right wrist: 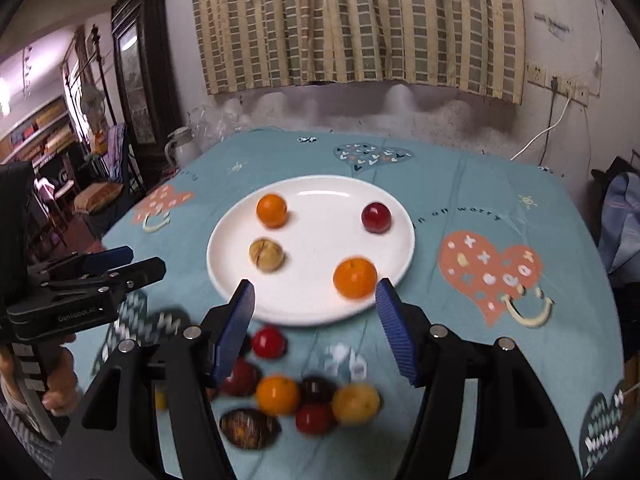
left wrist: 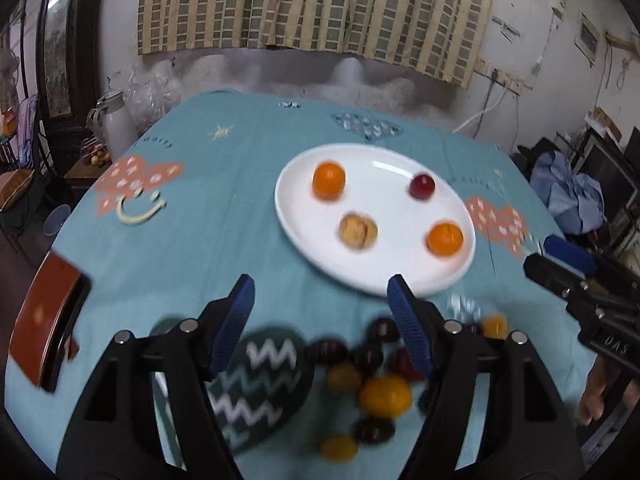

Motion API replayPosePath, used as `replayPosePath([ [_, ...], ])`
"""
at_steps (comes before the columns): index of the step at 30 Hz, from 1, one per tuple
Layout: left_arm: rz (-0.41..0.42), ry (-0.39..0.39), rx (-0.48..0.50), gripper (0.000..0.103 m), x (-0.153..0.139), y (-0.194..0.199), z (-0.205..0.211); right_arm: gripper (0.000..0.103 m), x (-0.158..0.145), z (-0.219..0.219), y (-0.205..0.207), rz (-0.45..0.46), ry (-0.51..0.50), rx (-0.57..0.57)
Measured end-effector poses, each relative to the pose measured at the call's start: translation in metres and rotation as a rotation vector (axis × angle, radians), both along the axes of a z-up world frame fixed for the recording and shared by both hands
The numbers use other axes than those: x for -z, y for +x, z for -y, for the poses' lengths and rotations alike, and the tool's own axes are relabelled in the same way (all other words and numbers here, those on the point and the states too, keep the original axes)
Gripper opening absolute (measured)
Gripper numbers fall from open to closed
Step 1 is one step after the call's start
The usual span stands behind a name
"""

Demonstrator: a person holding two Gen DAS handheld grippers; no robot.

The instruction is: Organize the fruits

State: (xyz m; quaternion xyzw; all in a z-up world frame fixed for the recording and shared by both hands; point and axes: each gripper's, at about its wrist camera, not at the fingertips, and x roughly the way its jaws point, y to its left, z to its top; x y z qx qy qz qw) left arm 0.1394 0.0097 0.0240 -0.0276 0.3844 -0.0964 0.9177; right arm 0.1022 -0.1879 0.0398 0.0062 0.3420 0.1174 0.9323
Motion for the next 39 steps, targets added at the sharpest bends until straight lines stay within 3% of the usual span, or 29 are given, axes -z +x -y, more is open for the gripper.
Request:
replayPosePath([
  [4,-0.021,0.056,0.024,0.07,0.027,-0.051,-0.006,0.063,0.019,0.003,-0.041,-0.008,0.003,-0.001],
  [8,-0.043,0.083,0.103,0.071,0.054,-0.079,-0.011,0.063,0.041,0.003,-0.059,-0.042,0.003,0.001],
  [17,-0.005,0.142,0.215,0.069,0.068,-0.09,0.004,0.063,0.06,0.003,-0.057,-0.093,0.035,-0.009],
  [19,-0.004,0.154,0.238,0.062,0.069,-0.09,0.01,0.063,0.062,0.003,-0.056,-0.099,0.037,-0.009],
  [22,-0.038,0.137,0.284,0.036,0.074,-0.086,0.015,0.063,0.064,0.003,-0.056,-0.107,0.039,-0.012],
  [31,-0.072,0.087,0.287,0.029,0.076,-0.077,0.007,0.063,0.07,-0.01,-0.059,-0.122,0.03,-0.059],
  [39,-0.018,0.089,0.243,0.029,0.065,-0.082,0.001,0.063,0.082,-0.043,-0.056,-0.137,-0.027,-0.098],
])
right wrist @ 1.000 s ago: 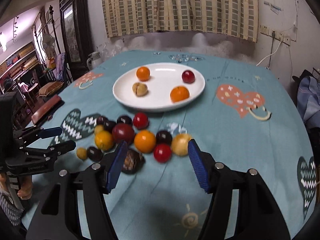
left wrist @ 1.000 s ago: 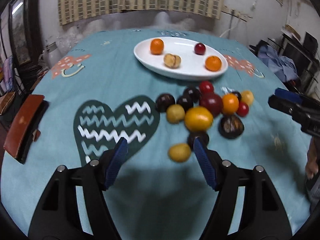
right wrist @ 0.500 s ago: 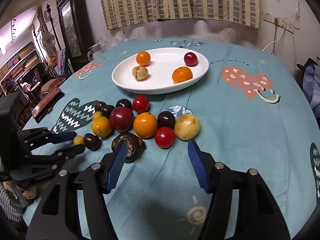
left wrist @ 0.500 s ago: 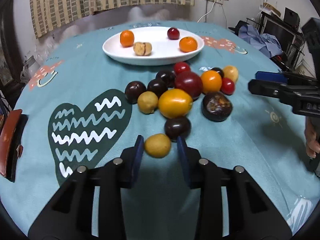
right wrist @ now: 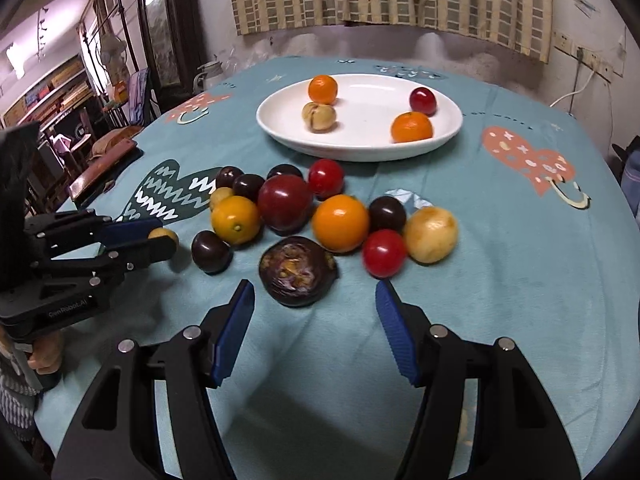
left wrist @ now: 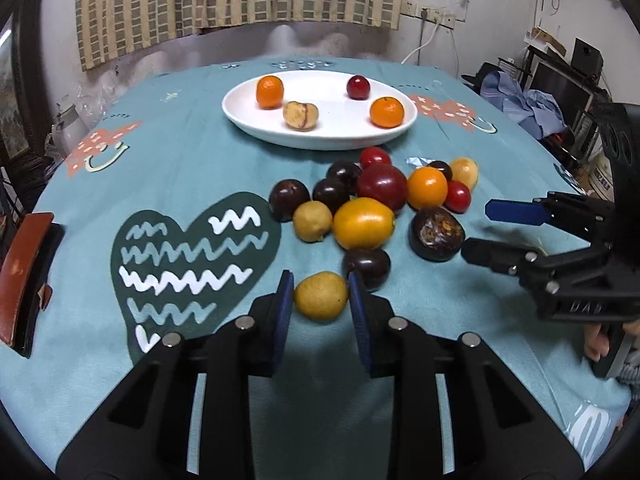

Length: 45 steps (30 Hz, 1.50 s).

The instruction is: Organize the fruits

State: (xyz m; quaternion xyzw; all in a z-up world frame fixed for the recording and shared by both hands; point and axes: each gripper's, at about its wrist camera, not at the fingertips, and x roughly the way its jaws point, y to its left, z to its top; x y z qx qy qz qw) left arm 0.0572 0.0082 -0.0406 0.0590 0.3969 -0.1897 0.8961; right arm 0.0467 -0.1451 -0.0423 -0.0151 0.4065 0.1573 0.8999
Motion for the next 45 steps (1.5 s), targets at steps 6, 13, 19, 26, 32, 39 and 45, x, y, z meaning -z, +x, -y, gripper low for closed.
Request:
replayPosePath([
  [6,0.004,-0.005,-0.013,0.029,-0.002,0.003,-0.001,0.063,0.013,-0.024,0.016,-0.029,-0.084,-0.008],
  [13,0.011,-0.009,-0.04,0.029,-0.007,0.007,-0.003,0.047,0.009,-0.017,0.011,-0.007,-0.069,-0.028],
  [19,0.028,-0.049,-0.079,0.029,-0.048,0.055,0.005,0.047,-0.046,0.009,0.03,0.092,-0.03,0.03],
  [26,0.002,-0.126,-0.13,0.029,-0.056,0.144,0.033,0.047,-0.056,0.035,0.118,0.085,0.128,0.109],
  [32,-0.002,-0.1,-0.207,0.073,-0.037,0.177,0.034,0.057,-0.035,0.025,0.15,0.041,0.103,0.118],
  [39,0.015,-0.072,-0.196,0.073,-0.039,0.159,0.022,0.066,-0.069,0.049,0.121,0.096,0.198,0.128],
  [45,0.032,-0.006,-0.271,0.087,-0.028,0.103,-0.011,0.094,-0.073,0.06,0.064,0.099,0.162,0.149],
])
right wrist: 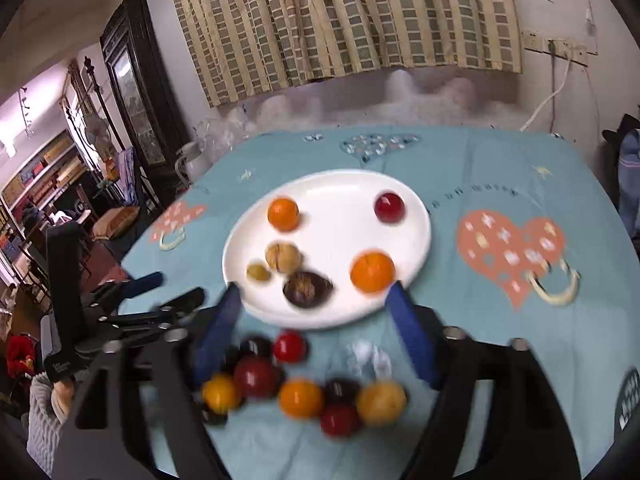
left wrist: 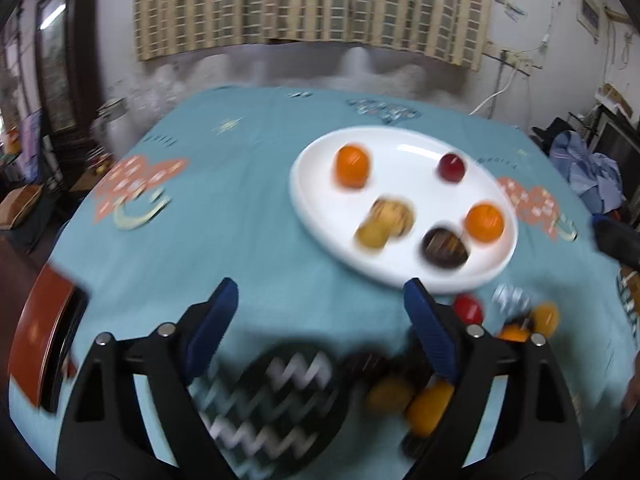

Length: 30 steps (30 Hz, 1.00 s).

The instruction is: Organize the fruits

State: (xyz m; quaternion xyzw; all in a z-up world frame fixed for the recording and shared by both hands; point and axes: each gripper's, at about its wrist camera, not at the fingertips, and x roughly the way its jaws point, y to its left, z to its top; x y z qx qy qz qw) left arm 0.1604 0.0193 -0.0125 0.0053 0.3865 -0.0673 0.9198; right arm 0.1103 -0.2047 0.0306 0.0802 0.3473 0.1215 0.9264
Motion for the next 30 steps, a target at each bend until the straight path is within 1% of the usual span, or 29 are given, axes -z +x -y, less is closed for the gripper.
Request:
replayPosePath([
  [1,-0.011,0.0,-0.008,0.087,0.003,-0.006,-0.004,0.098,0.002,0.003,-0.009,0.013,-0.013,0.015],
  [2,-0.037,-0.007,-0.021,0.088,0.009,-0.013,-0.01,0.099,0.005,0.005,-0.017,0.03,-0.026,0.029],
  [5,-0.098,-0.049,-0.045,0.088,0.023,-0.024,-0.018,0.099,0.013,0.011,-0.042,0.076,-0.079,0.055],
  [7,-0.101,-0.066,-0.03,0.088,0.023,-0.031,-0.015,0.102,0.021,0.013,-0.054,0.1,-0.124,0.075],
  [9,-0.063,-0.066,0.007,0.088,0.018,-0.042,-0.004,0.102,0.026,0.013,-0.057,0.093,-0.156,0.073],
  [10,-0.04,-0.052,0.03,0.088,0.016,-0.047,0.003,0.102,0.029,0.014,-0.056,0.08,-0.172,0.074],
  [11,-0.004,-0.016,0.06,0.088,0.013,-0.054,0.015,0.102,0.03,0.013,-0.054,0.07,-0.186,0.076],
  [13,0.054,0.067,0.104,0.09,0.01,-0.066,0.036,0.102,0.031,0.015,-0.052,0.068,-0.194,0.082],
  [14,0.089,0.12,0.122,0.09,0.01,-0.072,0.047,0.102,0.031,0.016,-0.052,0.064,-0.188,0.085],
  [15,0.111,0.153,0.138,0.09,0.011,-0.077,0.055,0.102,0.032,0.02,-0.051,0.057,-0.175,0.088],
  [16,0.125,0.187,0.162,0.09,0.014,-0.08,0.064,0.102,0.031,0.022,-0.051,0.054,-0.167,0.094],
  [17,0.123,0.203,0.179,0.09,0.016,-0.081,0.068,0.102,0.031,0.026,-0.051,0.05,-0.148,0.104],
  [19,0.101,0.227,0.202,0.089,0.023,-0.079,0.075,0.102,0.032,0.033,-0.049,0.038,-0.117,0.121],
  [21,0.085,0.225,0.213,0.08,0.028,-0.077,0.075,0.102,0.033,0.038,-0.046,0.02,-0.09,0.131],
  [22,0.079,0.218,0.219,0.066,0.029,-0.075,0.075,0.102,0.034,0.04,-0.045,0.011,-0.07,0.13],
  [23,0.058,0.193,0.24,0.053,0.031,-0.072,0.075,0.102,0.035,0.041,-0.044,0.003,-0.056,0.129],
  [24,0.039,0.173,0.257,0.048,0.032,-0.069,0.076,0.102,0.036,0.042,-0.044,-0.006,-0.041,0.126],
  [27,0.056,0.198,0.278,0.046,0.036,-0.073,0.083,0.102,0.038,0.043,-0.043,-0.024,-0.003,0.117],
  [29,0.06,0.224,0.294,0.046,0.039,-0.073,0.089,0.102,0.038,0.041,-0.042,-0.027,0.0,0.104],
  [30,0.058,0.218,0.297,0.046,0.039,-0.071,0.09,0.102,0.039,0.039,-0.042,-0.029,-0.005,0.097],
])
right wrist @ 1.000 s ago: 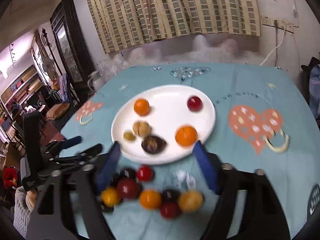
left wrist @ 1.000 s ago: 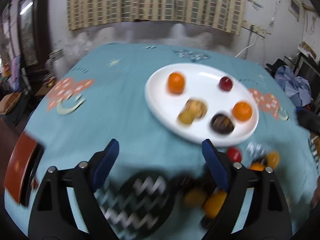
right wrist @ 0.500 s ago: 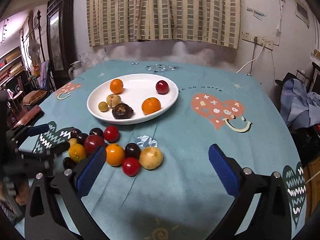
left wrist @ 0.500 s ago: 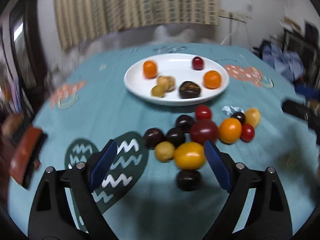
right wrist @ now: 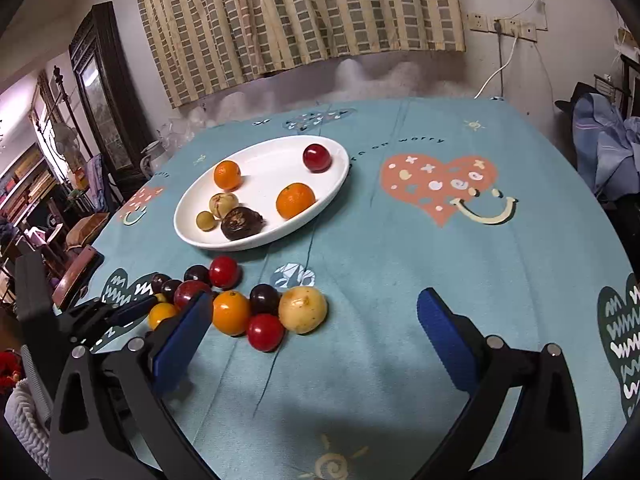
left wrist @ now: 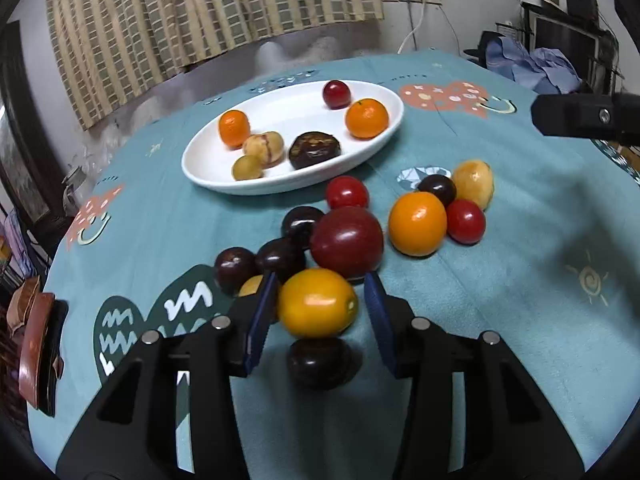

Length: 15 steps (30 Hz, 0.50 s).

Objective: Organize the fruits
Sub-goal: 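Grasp the yellow lemon with the left tool while the right tool grasps the pale round fruit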

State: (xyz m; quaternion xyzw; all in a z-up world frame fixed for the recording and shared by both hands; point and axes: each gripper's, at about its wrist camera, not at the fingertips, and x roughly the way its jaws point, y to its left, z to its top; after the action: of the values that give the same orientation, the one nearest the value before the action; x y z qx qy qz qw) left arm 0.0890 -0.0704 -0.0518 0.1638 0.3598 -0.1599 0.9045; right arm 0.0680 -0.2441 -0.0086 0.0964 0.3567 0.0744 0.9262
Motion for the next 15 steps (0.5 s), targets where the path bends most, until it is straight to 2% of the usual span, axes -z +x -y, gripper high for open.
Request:
replayPosePath([
  [1,-0.005,-0.012,-0.003,0.04,-0.001,0.001,-0.002,0.102,0.001,-0.001,0.0,-0.002,-0.006,-0.006],
  [4,-0.059,-0.107,-0.012,0.04,-0.009,0.005,-0.016,0.102,0.008,-0.006,0.004,-0.027,-0.026,-0.035],
  [7,-0.031,-0.134,-0.045,0.037,-0.018,0.003,-0.026,0.099,0.019,-0.004,0.013,-0.067,0.011,-0.051],
  [10,-0.028,-0.182,-0.046,0.028,-0.027,0.004,-0.035,0.08,0.031,0.005,0.027,-0.126,0.139,-0.079],
  [11,-0.025,-0.187,-0.047,0.028,-0.028,0.004,-0.036,0.078,0.036,0.007,0.031,-0.148,0.186,-0.08],
  [13,-0.023,-0.196,-0.048,0.028,-0.03,0.005,-0.038,0.078,0.041,0.007,0.037,-0.165,0.21,-0.074],
  [15,-0.023,-0.198,-0.051,0.028,-0.031,0.005,-0.038,0.066,0.043,0.003,0.041,-0.17,0.199,-0.078],
])
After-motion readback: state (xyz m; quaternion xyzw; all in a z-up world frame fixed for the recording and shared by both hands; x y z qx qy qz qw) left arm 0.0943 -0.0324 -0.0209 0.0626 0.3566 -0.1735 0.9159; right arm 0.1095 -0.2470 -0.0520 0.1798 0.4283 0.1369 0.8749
